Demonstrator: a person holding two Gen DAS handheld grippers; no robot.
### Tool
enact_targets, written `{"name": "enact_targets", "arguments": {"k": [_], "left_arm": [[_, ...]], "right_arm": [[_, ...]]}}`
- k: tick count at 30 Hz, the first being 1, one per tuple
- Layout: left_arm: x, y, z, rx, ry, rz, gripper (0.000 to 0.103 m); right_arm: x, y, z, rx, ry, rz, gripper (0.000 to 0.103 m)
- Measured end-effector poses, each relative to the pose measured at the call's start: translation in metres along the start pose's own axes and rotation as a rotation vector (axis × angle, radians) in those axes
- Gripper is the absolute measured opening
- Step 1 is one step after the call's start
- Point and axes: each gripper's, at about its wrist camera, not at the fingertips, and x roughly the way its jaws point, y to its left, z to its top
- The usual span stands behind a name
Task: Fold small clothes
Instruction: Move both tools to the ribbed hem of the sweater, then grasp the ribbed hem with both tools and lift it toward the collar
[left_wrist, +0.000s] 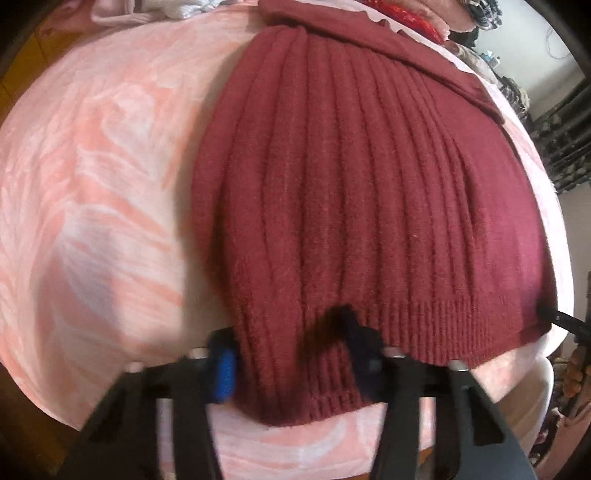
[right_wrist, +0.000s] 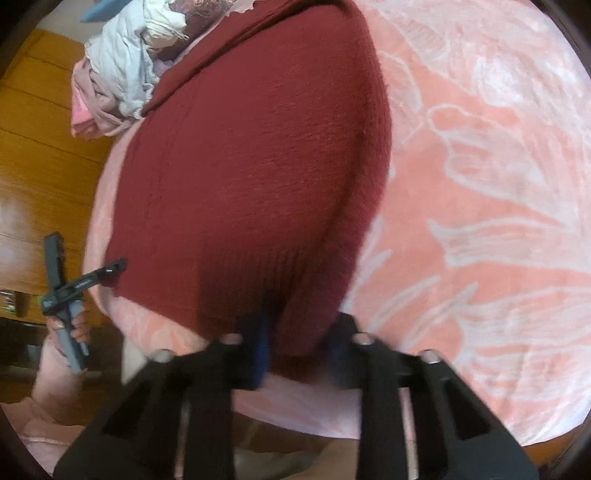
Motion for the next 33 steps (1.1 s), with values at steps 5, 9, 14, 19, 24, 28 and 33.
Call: {"name": "enact_targets", "arguments": {"k": [5, 9, 14, 19, 24, 28, 33], "left_arm": [[-0.006, -0.005, -0.005, -0.044, 0.008, -0.076, 0.013], [-0.016, 0.017, 0.0, -0.063, -0.001, -0.117, 0.013], [-0.032, 0.028, 0.002, -0.091, -0.016, -0.171, 0.013], [-0.037, 0.017, 0.019, -0.107, -0.032, -0.217, 0.013], [-0.05, 0.014, 0.038, -0.113, -0.068, -0.248, 0.013], [-0.057, 0.014, 0.055, -0.12, -0.095, -0.254, 0.013], [-0.053, 0.018, 0.086, -0.16, -0.113, -0.264, 0.013]], "right_arm": [[-0.008, 0.002, -0.001, -0.005, -0.016, 0.04, 0.007], [-0.017, 0.004, 0.0, -0.011, -0.036, 0.071, 0.006], [-0.023, 0.011, 0.004, -0.015, -0.052, 0.107, 0.006], [-0.032, 0.019, 0.009, -0.017, -0.084, 0.16, 0.006], [-0.046, 0.019, 0.021, -0.016, -0.117, 0.199, 0.006], [-0.053, 0.019, 0.038, -0.008, -0.138, 0.211, 0.006], [-0.054, 0.013, 0.069, 0.037, -0.151, 0.239, 0.006]]}}
